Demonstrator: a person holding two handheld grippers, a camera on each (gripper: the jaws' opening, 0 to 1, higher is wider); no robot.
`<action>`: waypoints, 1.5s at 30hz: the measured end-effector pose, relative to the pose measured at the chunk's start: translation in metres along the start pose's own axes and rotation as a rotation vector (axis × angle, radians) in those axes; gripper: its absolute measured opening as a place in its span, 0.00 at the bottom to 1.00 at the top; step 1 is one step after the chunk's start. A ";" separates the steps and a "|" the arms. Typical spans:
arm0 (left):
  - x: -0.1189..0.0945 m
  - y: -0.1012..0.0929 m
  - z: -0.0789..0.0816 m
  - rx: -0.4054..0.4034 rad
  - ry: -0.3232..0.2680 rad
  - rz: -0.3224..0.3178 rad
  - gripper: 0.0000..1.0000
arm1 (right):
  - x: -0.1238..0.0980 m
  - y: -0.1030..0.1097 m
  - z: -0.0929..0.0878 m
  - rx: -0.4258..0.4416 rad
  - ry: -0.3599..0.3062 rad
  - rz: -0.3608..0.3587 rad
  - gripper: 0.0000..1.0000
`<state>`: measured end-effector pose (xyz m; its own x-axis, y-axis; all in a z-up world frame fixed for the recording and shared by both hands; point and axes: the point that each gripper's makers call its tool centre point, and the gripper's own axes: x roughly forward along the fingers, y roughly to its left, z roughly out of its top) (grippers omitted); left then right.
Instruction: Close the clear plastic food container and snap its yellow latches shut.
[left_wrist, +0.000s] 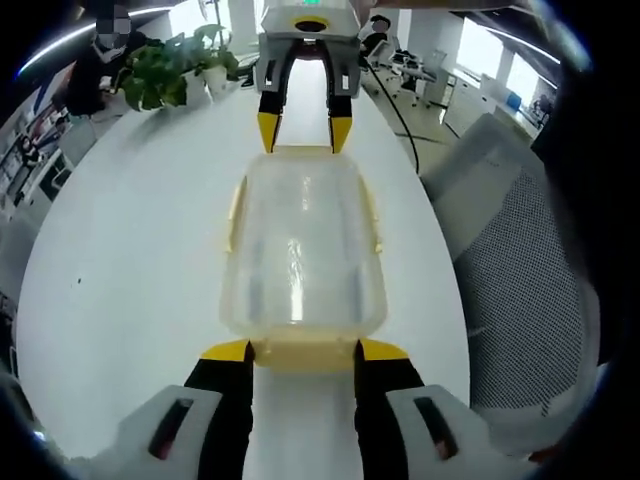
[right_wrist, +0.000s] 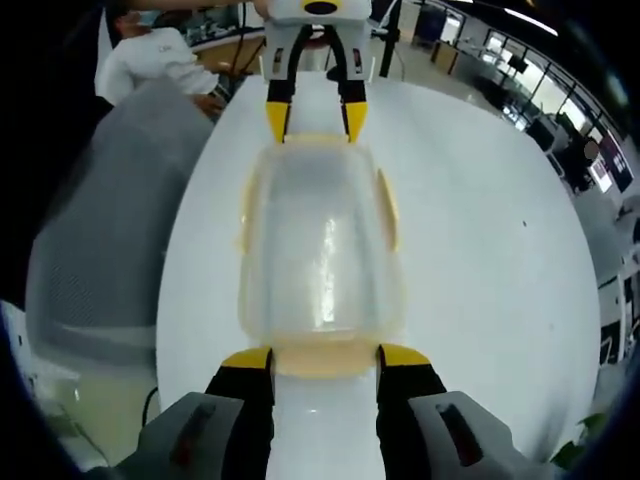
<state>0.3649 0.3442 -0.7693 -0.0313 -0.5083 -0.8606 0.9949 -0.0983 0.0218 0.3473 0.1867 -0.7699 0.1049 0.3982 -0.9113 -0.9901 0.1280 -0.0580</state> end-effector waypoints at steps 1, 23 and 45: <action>0.001 0.000 0.001 0.002 0.002 0.001 0.38 | 0.000 0.000 -0.001 0.000 0.000 0.000 0.38; 0.018 0.004 0.022 -0.002 -0.002 -0.012 0.38 | -0.006 -0.005 -0.028 0.005 0.010 -0.003 0.38; 0.029 0.002 0.038 -0.009 -0.019 -0.016 0.38 | -0.013 -0.005 -0.047 0.007 0.038 -0.014 0.38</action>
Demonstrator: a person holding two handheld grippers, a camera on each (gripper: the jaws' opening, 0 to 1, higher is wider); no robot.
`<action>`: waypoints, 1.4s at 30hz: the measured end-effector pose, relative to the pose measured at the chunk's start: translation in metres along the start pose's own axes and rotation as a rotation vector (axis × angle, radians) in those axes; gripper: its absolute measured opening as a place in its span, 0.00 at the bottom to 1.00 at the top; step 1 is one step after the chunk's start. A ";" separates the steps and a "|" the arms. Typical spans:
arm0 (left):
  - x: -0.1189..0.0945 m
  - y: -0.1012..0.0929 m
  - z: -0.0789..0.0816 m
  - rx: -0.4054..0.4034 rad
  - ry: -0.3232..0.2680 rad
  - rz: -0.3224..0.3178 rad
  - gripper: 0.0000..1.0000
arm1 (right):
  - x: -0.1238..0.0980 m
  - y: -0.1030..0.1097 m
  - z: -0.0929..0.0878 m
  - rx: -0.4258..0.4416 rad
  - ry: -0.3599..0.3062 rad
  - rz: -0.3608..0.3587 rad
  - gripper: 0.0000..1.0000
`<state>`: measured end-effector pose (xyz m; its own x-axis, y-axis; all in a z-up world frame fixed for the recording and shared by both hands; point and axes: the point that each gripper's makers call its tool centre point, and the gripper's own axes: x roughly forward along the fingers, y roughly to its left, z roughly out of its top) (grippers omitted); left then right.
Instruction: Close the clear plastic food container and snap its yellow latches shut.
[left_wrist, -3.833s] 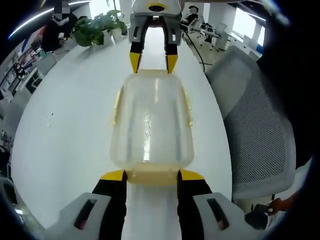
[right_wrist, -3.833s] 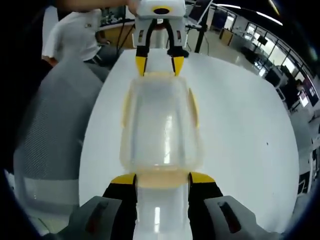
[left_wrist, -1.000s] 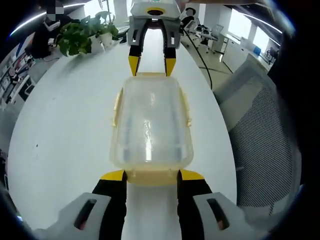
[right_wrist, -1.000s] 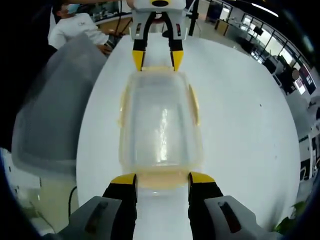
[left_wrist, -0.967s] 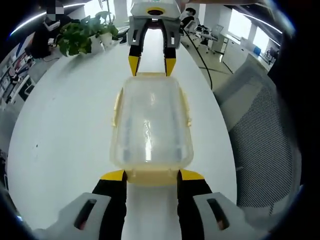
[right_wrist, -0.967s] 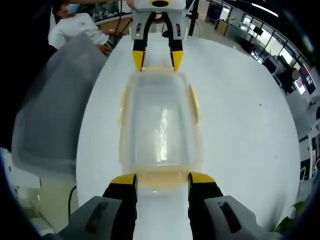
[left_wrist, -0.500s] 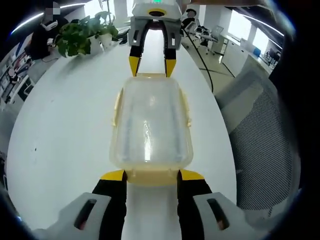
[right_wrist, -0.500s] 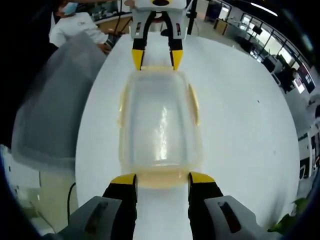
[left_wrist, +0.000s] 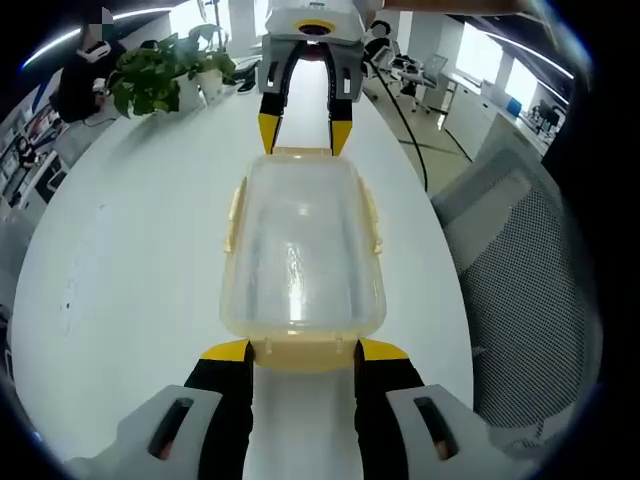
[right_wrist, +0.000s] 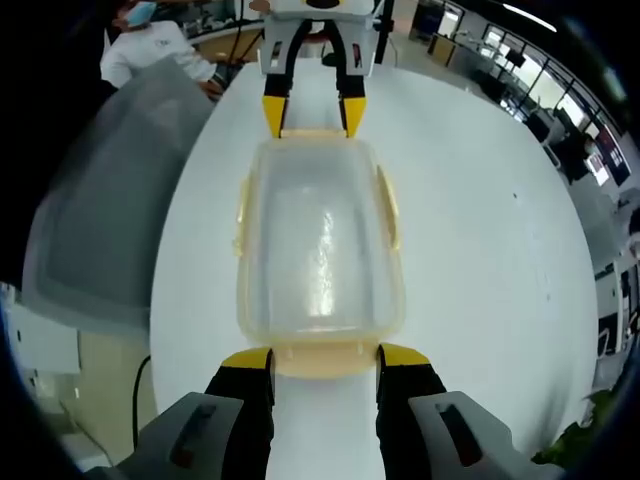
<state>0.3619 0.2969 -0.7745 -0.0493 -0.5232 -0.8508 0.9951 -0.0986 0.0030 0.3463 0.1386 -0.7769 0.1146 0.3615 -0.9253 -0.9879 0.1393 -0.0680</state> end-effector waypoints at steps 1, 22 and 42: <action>0.001 0.000 0.000 0.000 0.001 0.001 0.38 | 0.000 0.000 -0.001 0.000 0.002 0.000 0.38; 0.005 -0.002 0.001 0.038 -0.008 -0.001 0.40 | 0.000 0.004 -0.006 0.006 -0.008 0.026 0.40; 0.002 -0.003 0.000 -0.007 -0.026 0.015 0.41 | -0.006 0.003 -0.006 0.058 -0.012 -0.007 0.41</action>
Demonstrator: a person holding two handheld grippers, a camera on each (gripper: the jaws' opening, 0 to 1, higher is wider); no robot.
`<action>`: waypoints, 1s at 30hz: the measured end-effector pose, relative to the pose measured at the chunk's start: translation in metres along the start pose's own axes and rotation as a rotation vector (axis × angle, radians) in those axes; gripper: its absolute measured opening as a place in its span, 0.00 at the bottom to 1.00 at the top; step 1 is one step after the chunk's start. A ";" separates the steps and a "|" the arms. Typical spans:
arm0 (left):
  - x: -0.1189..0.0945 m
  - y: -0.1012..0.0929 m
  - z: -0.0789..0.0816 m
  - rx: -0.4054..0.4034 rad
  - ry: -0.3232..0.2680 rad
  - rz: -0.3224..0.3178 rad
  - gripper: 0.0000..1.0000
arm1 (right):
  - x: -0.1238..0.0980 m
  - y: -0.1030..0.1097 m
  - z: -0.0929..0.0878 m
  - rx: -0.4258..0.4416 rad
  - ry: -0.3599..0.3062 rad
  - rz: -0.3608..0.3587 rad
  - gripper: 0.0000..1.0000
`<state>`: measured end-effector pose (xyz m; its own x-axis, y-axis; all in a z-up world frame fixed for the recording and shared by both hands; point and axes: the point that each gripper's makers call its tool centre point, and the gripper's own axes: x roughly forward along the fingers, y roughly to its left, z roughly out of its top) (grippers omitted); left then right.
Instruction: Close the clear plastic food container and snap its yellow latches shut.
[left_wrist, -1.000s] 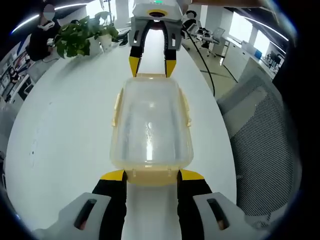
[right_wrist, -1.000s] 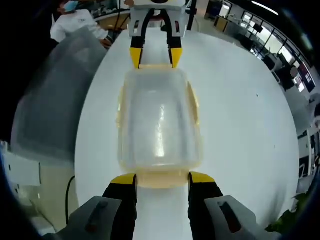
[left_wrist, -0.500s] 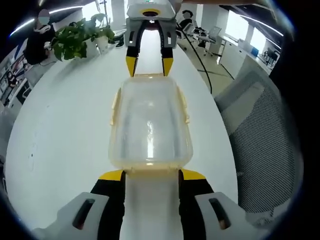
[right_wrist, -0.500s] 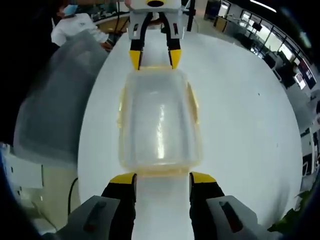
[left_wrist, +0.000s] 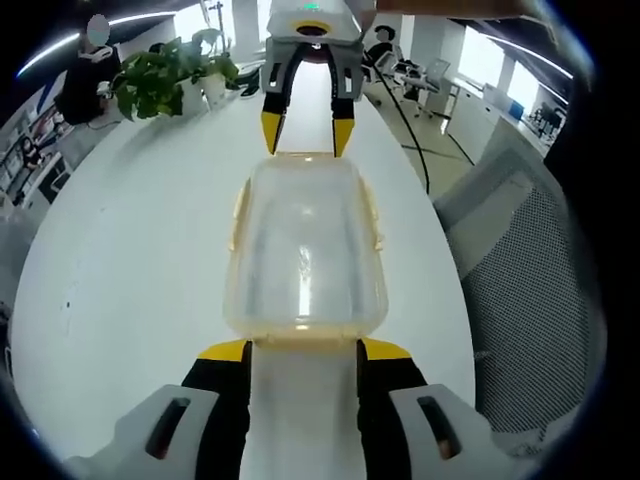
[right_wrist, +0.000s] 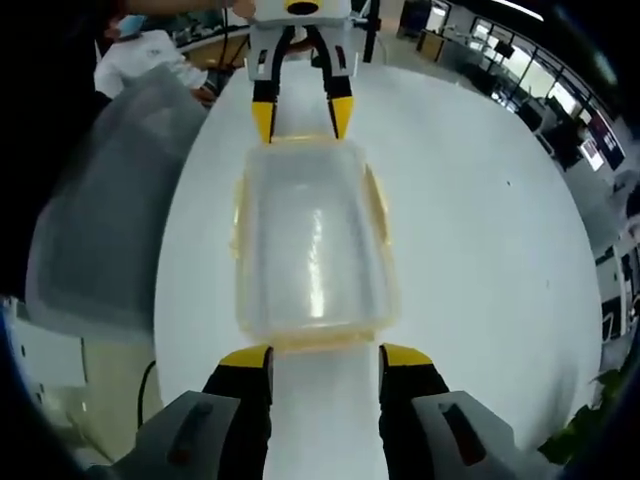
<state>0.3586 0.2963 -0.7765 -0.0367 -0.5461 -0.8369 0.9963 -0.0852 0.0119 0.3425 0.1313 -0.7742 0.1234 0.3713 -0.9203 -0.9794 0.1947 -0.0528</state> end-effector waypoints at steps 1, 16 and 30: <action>0.000 0.000 0.000 0.000 0.000 0.001 0.41 | -0.001 0.000 0.000 0.001 -0.001 -0.003 0.41; -0.007 0.001 -0.001 -0.057 0.016 0.037 0.41 | -0.008 0.001 0.002 0.078 -0.022 -0.028 0.41; -0.011 0.006 -0.004 -0.200 -0.009 0.073 0.41 | -0.011 0.002 0.005 0.236 -0.067 -0.043 0.38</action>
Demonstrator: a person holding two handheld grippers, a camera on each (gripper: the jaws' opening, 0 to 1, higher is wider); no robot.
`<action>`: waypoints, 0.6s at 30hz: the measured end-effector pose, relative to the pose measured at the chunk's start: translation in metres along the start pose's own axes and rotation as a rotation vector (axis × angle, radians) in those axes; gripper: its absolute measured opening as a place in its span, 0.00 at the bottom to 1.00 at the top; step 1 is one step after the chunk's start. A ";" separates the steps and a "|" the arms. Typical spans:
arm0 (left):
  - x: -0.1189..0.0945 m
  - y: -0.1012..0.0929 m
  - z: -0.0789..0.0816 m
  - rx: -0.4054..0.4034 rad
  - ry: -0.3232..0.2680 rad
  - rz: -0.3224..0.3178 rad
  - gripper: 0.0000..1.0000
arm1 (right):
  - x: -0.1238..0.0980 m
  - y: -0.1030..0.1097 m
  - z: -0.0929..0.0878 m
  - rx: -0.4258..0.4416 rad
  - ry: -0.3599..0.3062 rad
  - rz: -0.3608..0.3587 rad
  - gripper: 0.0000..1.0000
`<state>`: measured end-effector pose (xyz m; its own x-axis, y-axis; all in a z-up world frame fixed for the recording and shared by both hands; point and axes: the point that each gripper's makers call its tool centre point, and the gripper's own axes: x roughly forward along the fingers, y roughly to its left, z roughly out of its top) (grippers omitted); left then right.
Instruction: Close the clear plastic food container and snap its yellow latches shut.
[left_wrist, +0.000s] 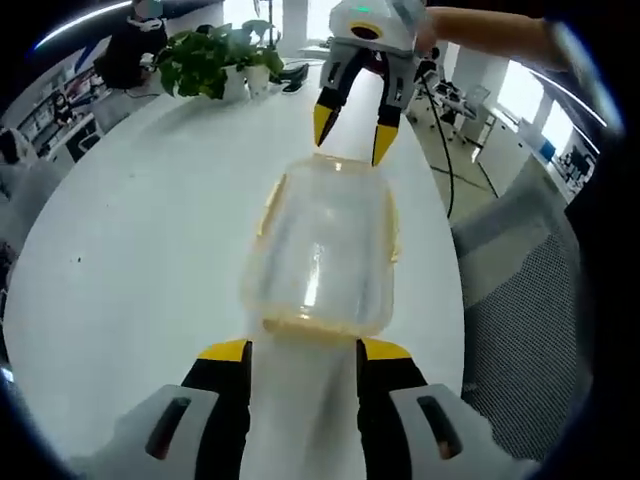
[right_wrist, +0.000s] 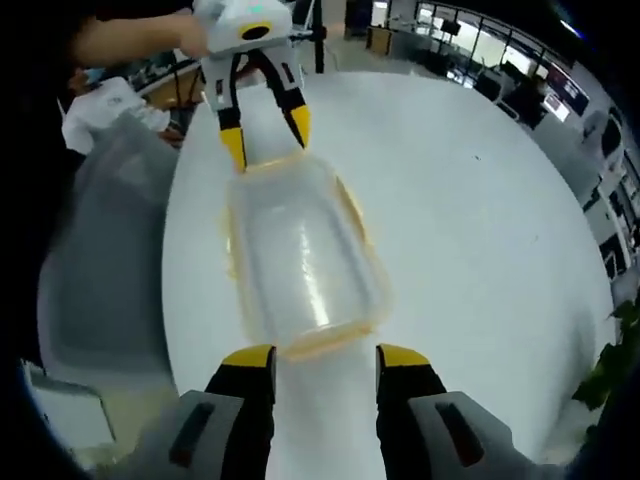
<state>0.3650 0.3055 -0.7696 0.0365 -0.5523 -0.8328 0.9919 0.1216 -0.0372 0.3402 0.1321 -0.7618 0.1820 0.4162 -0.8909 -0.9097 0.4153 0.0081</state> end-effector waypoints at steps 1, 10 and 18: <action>-0.001 0.000 0.001 -0.021 -0.008 -0.002 0.41 | 0.000 -0.001 0.000 0.010 -0.002 -0.005 0.38; -0.006 -0.002 -0.003 -0.075 -0.006 0.000 0.40 | -0.001 -0.002 0.000 0.174 -0.023 -0.021 0.35; -0.010 0.004 0.004 -0.294 -0.068 0.016 0.38 | 0.000 -0.002 0.003 0.236 -0.056 -0.032 0.35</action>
<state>0.3688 0.3083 -0.7598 0.0698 -0.6014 -0.7959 0.9136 0.3590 -0.1911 0.3425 0.1335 -0.7602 0.2353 0.4411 -0.8661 -0.7921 0.6034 0.0921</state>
